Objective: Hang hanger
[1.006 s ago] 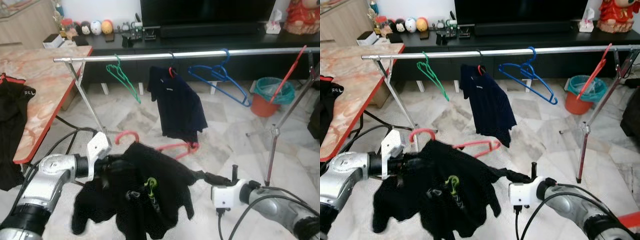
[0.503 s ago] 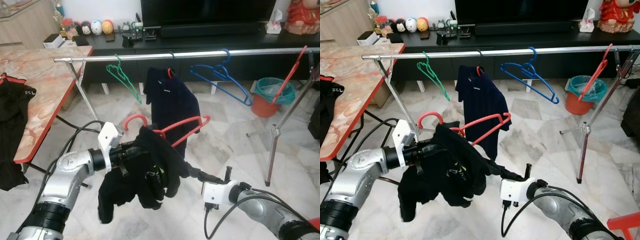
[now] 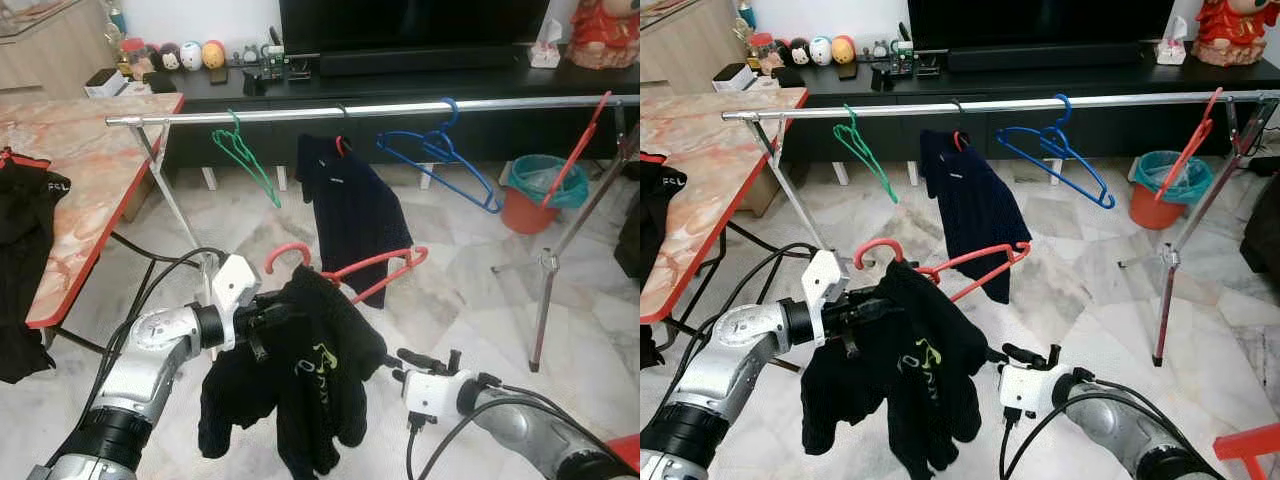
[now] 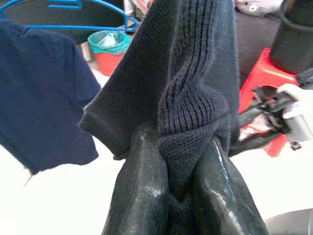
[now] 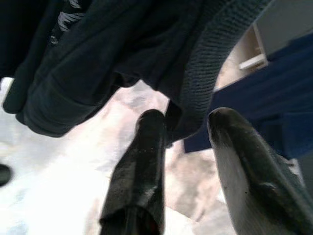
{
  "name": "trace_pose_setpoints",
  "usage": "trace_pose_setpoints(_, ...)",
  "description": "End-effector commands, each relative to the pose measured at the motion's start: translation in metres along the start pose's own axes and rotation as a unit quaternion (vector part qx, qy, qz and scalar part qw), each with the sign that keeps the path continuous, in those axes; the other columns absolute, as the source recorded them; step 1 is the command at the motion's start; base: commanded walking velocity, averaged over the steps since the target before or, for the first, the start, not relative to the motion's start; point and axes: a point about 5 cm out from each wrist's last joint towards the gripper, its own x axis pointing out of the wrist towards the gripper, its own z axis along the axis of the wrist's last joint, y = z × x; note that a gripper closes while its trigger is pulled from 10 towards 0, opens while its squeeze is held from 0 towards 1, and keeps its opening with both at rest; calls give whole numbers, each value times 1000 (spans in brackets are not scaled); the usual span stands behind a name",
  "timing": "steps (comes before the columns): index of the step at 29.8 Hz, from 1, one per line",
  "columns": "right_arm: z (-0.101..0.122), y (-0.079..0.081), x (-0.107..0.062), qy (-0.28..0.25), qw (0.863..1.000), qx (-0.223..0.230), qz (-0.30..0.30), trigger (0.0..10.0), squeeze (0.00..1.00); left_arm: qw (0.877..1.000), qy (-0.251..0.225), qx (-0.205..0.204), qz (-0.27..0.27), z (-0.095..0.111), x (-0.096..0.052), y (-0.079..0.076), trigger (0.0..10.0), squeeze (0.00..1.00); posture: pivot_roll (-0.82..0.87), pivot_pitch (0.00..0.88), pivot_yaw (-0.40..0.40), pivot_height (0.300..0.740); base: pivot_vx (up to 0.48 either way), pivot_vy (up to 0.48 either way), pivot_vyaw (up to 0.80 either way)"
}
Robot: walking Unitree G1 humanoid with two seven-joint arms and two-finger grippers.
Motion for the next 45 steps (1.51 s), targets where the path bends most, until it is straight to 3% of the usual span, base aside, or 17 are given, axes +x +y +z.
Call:
trace_pose_setpoints(1, 4, -4, -3, -18, 1000, 15, -5, 10000, 1000, 1000, -11, 25, 2, 9, 2, 4, 10000, 0, -94, 0, 50, 740, 0, 0, 0)
trace_pose_setpoints(11, 1, -11, -18, -39, 997, 60, 3, 10000, 1000, 999, 8, 34, -4, 4, 1, 4, 10000, 0, -98, 0, 53, 740, 0, 0, 0)
trace_pose_setpoints(16, 5, -22, -28, -57, 996, 65, 20, 10000, 1000, 994, 65, 81, -25, -10, -3, 1, 10000, 0, -100, 0, 57, 740, 0, 0, 0)
trace_pose_setpoints(17, 9, -25, -29, -67, 995, 75, 21, 10000, 412, 993, 73, 89, -33, -12, -4, 0, 10000, 0, -102, 0, 59, 740, 0, 0, 0)
trace_pose_setpoints(18, 13, -31, -30, -79, 993, 82, 15, 10000, 0, 992, 75, 90, -37, -12, -4, -1, 10000, 0, -102, 0, 59, 740, 0, 0, 0)
trace_pose_setpoints(20, 29, -52, -33, -118, 987, 105, -9, 10000, 0, 990, 87, 103, -52, -13, -4, -3, 10000, 0, -99, 0, 63, 740, 0, 0, 0)
trace_pose_setpoints(25, 53, -82, -39, -181, 975, 121, -34, 10000, 0, 983, 109, 125, -83, -18, -5, -7, 10000, 0, -104, 0, 69, 740, 0, 0, 0)
trace_pose_setpoints(29, 62, -90, -42, -208, 967, 145, -32, 10000, 0, 979, 107, 135, -107, -16, -4, -11, 10000, 0, -100, 10, 71, 740, 0, 0, 0)
trace_pose_setpoints(33, 73, -79, -37, -224, 960, 163, 36, 10000, 0, 972, 111, 156, -137, -11, 0, -14, 10000, 0, -92, 15, 71, 740, 0, 0, 0)
trace_pose_setpoints(45, 75, -60, -43, -216, 947, 195, 136, 10000, 0, 968, 115, 167, -149, -9, 0, -14, 10000, 0, -85, 27, 74, 740, 0, 0, 0)
